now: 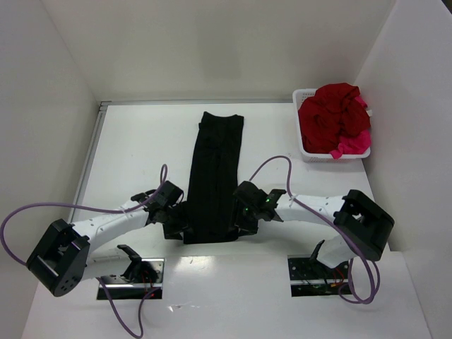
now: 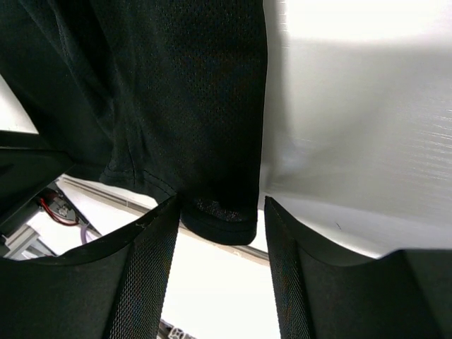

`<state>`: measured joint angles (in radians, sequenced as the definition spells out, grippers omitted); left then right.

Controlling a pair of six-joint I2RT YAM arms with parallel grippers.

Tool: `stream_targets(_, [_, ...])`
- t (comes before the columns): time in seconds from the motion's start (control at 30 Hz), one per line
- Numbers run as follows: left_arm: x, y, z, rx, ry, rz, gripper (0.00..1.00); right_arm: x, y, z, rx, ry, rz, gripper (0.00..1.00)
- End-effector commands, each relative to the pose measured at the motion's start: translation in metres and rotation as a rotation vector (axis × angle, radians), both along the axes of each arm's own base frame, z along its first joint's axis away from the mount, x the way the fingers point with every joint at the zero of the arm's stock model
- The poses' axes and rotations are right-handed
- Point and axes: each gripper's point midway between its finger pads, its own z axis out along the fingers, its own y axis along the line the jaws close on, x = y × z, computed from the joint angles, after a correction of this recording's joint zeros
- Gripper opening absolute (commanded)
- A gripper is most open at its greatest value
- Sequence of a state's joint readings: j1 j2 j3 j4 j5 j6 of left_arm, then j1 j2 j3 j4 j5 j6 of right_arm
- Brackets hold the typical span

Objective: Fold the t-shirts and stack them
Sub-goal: Grab the bottom of the folded rectangular tshirt with both arms

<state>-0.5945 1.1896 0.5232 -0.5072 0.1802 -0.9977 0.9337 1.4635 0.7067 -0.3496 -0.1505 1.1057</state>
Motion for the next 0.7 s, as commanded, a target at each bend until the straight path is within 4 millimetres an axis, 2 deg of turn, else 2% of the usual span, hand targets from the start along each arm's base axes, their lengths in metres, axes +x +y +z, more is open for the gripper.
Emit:
stream_targets(0.0, [0.0004,-0.0029,-0.0007,-0.013,-0.009,-0.016,0.64,0.0131,0.0145,0.0075,0.034,-0.052,-0.015,0.57])
stream_targets(0.17, [0.0003,-0.0025,-0.0009,-0.012,-0.012,-0.026,0.64,0.012,0.0157,0.0026,0.031,-0.04,-0.01,0.57])
stream_targets(0.33, [0.0021,-0.0058,-0.0011,-0.025,-0.014,-0.03,0.61,0.0142,0.0187,0.0061,0.039,-0.046,-0.01,0.53])
stream_targets(0.53, [-0.0013,-0.0053,-0.0063,-0.022,0.003,-0.041,0.56,0.0135,0.0178,0.004,0.039,-0.046,-0.01,0.43])
stream_targets(0.63, [-0.0022,-0.0047,-0.0083,-0.016,0.012,-0.041,0.51,0.0149,0.0171,0.0036,0.035,-0.052,-0.014,0.33])
stream_targets(0.67, [-0.0023,-0.0044,-0.0084,-0.015,0.009,-0.05,0.45,0.0149,0.0171,0.0036,0.034,-0.052,-0.015,0.31])
